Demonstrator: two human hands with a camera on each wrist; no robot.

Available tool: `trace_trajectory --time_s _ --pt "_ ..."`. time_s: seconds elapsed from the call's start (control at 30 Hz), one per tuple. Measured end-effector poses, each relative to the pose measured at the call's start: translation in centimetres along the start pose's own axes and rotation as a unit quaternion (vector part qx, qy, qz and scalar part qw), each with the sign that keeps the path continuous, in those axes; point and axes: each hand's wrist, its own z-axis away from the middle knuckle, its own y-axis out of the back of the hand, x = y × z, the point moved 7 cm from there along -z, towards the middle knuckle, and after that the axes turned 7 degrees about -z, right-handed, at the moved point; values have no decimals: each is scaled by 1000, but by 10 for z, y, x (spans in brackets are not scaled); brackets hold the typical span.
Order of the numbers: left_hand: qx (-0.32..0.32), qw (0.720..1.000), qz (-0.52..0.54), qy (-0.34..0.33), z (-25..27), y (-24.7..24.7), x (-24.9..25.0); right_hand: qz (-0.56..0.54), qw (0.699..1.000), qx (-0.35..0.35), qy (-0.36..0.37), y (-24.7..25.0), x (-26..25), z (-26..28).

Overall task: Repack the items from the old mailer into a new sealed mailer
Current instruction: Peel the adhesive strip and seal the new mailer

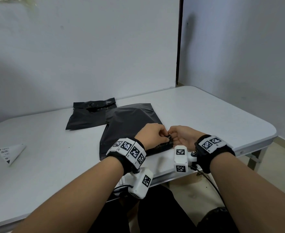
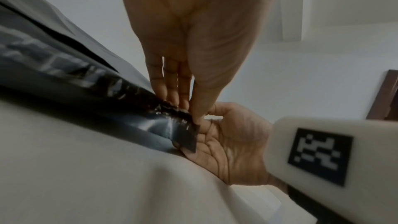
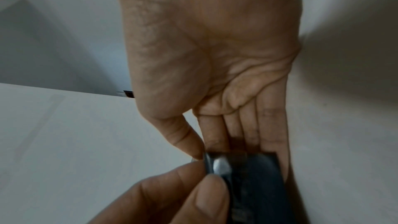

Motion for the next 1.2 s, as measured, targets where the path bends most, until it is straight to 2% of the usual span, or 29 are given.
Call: trace_trajectory --time_s 0.3,0.6,0.8,0.97,1.2 --pt "13 1000 2 11 1 0 0 4 1000 3 25 -7 -2 3" --pt "0 997 74 25 6 6 -7 4 999 -2 40 -9 -7 7" --pt "21 995 97 27 6 12 -15 14 999 0 43 -9 -7 6" --pt "8 1000 21 -11 3 6 -2 7 999 -4 37 -8 -9 9" --pt "20 1000 -23 1 -3 3 6 -1 1000 12 13 -7 -7 11"
